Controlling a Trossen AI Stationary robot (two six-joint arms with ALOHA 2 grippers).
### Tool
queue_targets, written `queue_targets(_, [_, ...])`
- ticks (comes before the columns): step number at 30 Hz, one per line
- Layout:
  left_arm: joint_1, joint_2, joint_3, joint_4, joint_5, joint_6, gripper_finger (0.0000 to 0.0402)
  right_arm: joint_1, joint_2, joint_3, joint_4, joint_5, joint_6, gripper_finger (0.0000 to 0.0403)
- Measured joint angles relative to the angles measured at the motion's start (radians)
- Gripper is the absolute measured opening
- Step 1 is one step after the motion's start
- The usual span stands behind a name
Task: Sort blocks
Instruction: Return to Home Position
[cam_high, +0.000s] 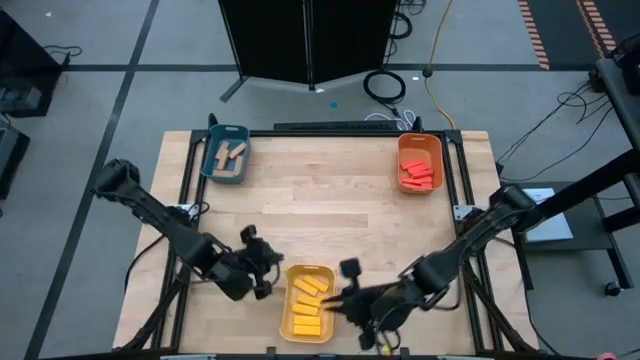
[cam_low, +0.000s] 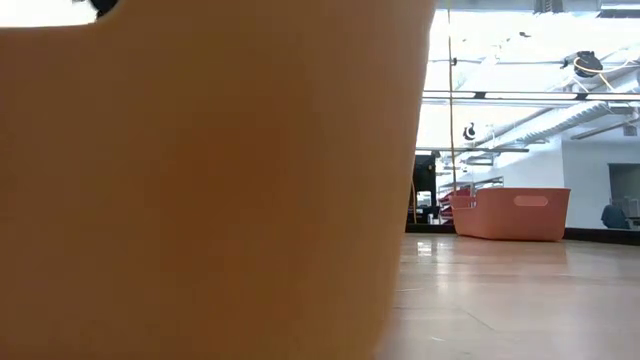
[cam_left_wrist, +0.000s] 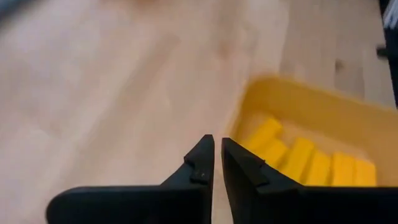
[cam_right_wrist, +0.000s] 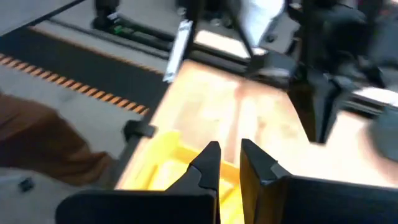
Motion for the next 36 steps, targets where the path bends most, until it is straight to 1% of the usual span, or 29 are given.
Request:
queue_targets(3, [0.014,-0.085,-0.017,0.040,-0.071,0.158,0.0028,-0.011,-0.107,-0.094,0.001,0.048,0.021,0.0000])
queue_targets(7, [0.053,-0.183,-0.090,0.102,-0.075,0.309,0.0028,-0.051,-0.271,-0.289,0.067,0.051,0.075,0.0000])
queue_targets(9, [0.086,-0.231,-0.163,0.162,-0.072,0.340,0.0028,-0.079,-0.358,-0.413,0.156,0.051,0.091,0.0000])
queue_targets(11, [0.129,-0.269,-0.258,0.259,-0.030,0.358,0.0028,-0.106,-0.447,-0.548,0.256,0.048,0.107,0.0000])
queue_targets(15, [0.218,-0.324,-0.444,0.474,0.144,0.418,0.0028,-0.160,-0.597,-0.794,0.429,0.043,0.152,0.0000])
queue_targets(17, [0.252,-0.365,-0.507,0.531,0.175,0.450,0.0028,-0.182,-0.665,-0.896,0.492,0.044,0.167,0.0000])
queue_targets(20, [0.293,-0.444,-0.585,0.570,0.190,0.498,0.0028,-0.206,-0.762,-1.045,0.592,0.044,0.186,0.0000])
queue_targets(23, [0.331,-0.559,-0.661,0.600,0.218,0.537,0.0028,-0.223,-0.853,-1.181,0.715,0.044,0.217,0.0000])
queue_targets(25, [0.353,-0.660,-0.713,0.591,0.248,0.551,0.0028,-0.233,-0.909,-1.260,0.796,0.043,0.220,0.0000])
queue_targets(30, [0.392,-0.943,-0.844,0.585,0.284,0.574,0.0028,-0.270,-1.059,-1.413,0.894,0.048,0.220,0.0000])
queue_targets(31, [0.396,-1.005,-0.866,0.585,0.296,0.581,0.0028,-0.276,-1.093,-1.440,0.891,0.046,0.219,0.0000])
queue_targets(33, [0.402,-1.130,-0.895,0.521,0.305,0.593,0.0028,-0.281,-1.157,-1.492,0.890,0.047,0.218,0.0000])
queue_targets(34, [0.405,-1.189,-0.905,0.492,0.305,0.593,0.0028,-0.284,-1.195,-1.511,0.853,0.050,0.219,0.0000])
queue_targets(35, [0.407,-1.245,-0.910,0.469,0.304,0.592,0.0028,-0.288,-1.235,-1.509,0.773,0.055,0.221,0.0000])
queue_targets(36, [0.410,-1.305,-0.912,0.441,0.304,0.592,0.0028,-0.294,-1.270,-1.508,0.729,0.056,0.228,0.0000])
